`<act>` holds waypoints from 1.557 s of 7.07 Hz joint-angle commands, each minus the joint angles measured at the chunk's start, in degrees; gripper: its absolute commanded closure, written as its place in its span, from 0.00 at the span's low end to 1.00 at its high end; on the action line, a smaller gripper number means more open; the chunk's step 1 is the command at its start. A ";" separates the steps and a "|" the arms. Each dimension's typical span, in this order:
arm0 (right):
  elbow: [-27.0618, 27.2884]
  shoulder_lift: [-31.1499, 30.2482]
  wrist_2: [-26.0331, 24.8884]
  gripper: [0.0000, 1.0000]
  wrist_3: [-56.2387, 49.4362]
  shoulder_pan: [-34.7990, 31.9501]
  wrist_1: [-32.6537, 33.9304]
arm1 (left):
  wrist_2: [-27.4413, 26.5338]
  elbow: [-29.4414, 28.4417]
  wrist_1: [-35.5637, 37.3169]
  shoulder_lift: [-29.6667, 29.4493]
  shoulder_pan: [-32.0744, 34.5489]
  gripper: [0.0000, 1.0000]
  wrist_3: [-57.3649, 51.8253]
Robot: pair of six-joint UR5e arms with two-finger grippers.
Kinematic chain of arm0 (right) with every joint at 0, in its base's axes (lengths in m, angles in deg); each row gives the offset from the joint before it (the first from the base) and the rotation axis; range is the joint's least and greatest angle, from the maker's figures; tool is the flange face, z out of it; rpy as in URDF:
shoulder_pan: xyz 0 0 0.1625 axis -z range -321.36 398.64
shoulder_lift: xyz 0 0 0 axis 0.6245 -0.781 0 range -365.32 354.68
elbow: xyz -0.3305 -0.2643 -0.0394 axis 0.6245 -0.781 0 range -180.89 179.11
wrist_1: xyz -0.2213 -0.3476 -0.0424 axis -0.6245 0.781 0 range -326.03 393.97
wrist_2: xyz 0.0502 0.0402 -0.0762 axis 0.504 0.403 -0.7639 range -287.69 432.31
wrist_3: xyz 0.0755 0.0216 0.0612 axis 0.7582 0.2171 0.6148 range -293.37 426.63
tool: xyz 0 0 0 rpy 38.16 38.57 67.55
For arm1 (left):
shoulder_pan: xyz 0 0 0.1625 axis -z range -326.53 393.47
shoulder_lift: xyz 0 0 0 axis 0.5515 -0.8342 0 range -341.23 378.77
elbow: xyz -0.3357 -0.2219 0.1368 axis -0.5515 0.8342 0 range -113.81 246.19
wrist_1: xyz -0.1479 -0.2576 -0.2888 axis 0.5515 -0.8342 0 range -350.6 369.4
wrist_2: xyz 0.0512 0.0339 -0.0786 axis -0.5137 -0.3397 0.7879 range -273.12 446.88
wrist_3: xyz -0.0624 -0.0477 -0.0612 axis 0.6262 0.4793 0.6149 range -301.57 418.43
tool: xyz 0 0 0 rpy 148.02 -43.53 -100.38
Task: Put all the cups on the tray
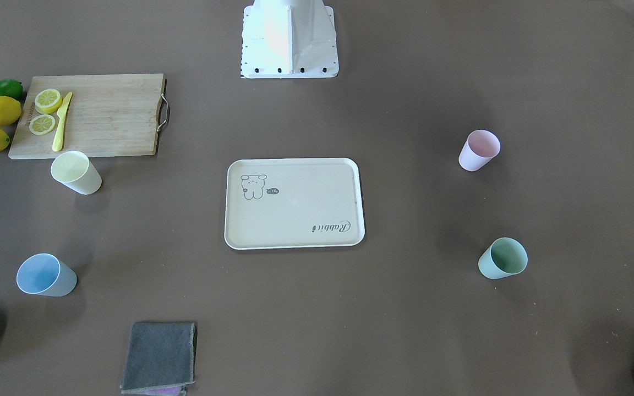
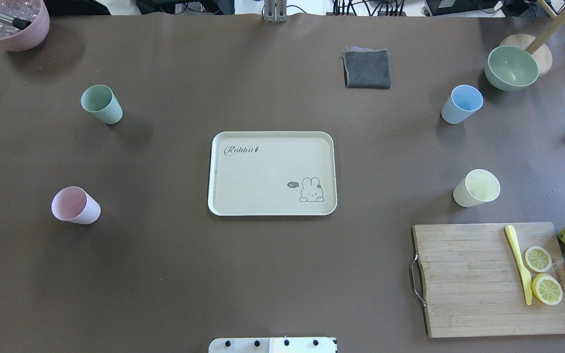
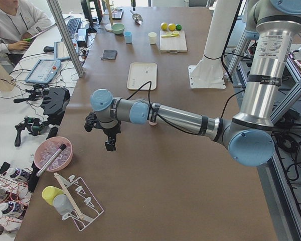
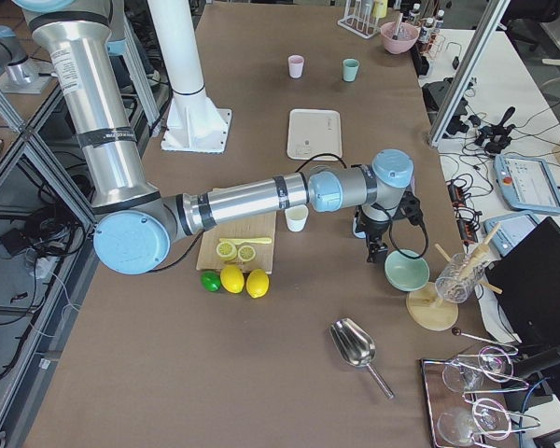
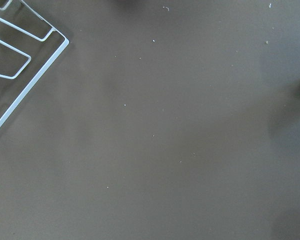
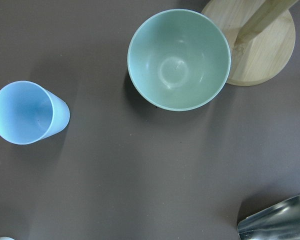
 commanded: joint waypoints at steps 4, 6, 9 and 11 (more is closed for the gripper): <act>0.75 -0.09 0.09 0.00 -0.08 0.00 -0.09 | 0.00 -0.07 -0.26 0.49 0.00 0.02 0.18; 1.45 -0.09 0.27 0.00 -0.08 0.26 -0.18 | -0.09 -0.24 -0.35 -0.56 0.00 0.02 0.09; 1.98 -0.09 0.09 0.00 -0.17 1.57 -0.18 | -0.09 2.73 -2.54 2.23 0.00 0.02 -0.17; 6.51 -2.17 0.17 0.00 -0.61 3.07 -0.18 | 0.00 3.53 -3.86 3.03 -0.09 0.02 0.09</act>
